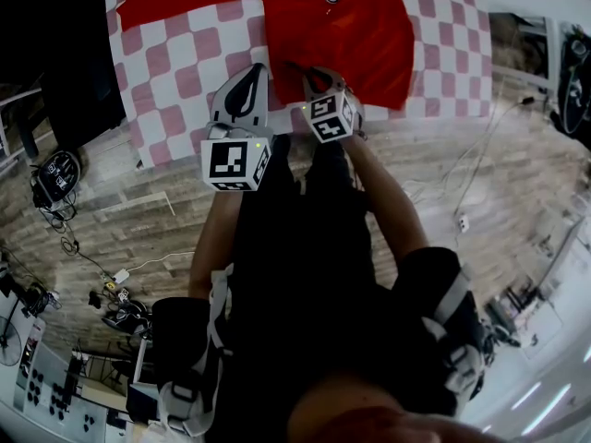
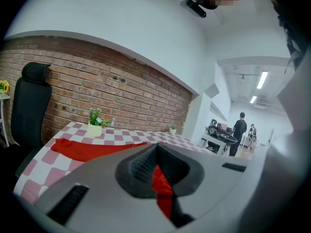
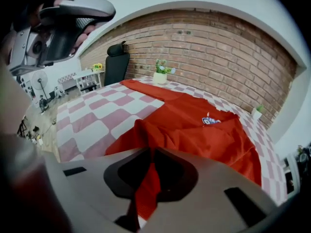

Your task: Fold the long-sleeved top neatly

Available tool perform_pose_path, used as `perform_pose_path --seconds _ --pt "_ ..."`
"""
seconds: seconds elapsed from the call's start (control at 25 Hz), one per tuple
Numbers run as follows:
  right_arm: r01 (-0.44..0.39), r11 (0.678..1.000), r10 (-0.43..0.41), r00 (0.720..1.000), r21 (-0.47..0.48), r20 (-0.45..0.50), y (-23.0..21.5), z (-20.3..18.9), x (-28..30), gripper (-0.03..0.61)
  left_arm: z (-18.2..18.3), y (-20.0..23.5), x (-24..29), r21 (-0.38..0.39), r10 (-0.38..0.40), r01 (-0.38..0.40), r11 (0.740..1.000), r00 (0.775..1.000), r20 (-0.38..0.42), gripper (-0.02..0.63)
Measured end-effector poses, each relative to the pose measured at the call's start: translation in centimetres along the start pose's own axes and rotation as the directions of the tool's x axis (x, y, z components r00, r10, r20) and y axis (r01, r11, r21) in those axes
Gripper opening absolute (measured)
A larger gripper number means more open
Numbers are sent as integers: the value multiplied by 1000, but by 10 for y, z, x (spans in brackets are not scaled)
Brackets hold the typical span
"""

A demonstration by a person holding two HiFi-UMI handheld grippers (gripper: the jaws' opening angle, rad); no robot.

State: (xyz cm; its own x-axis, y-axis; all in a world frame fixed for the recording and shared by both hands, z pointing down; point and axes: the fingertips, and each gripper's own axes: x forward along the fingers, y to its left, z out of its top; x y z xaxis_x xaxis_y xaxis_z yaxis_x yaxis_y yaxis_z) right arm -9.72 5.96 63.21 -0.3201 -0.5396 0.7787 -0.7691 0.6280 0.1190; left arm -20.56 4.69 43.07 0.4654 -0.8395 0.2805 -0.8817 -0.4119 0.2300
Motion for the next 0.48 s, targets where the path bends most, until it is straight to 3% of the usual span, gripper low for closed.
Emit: perform_pose_path --seconds 0.32,0.48 --pt "-89 996 90 995 -13 40 22 23 -33 23 0 7 -4 -15 4 -4 1000 1000 5 3" --pt "-123 992 123 992 -18 11 36 16 -36 23 -1 10 -4 -17 7 -7 1000 1000 4 3"
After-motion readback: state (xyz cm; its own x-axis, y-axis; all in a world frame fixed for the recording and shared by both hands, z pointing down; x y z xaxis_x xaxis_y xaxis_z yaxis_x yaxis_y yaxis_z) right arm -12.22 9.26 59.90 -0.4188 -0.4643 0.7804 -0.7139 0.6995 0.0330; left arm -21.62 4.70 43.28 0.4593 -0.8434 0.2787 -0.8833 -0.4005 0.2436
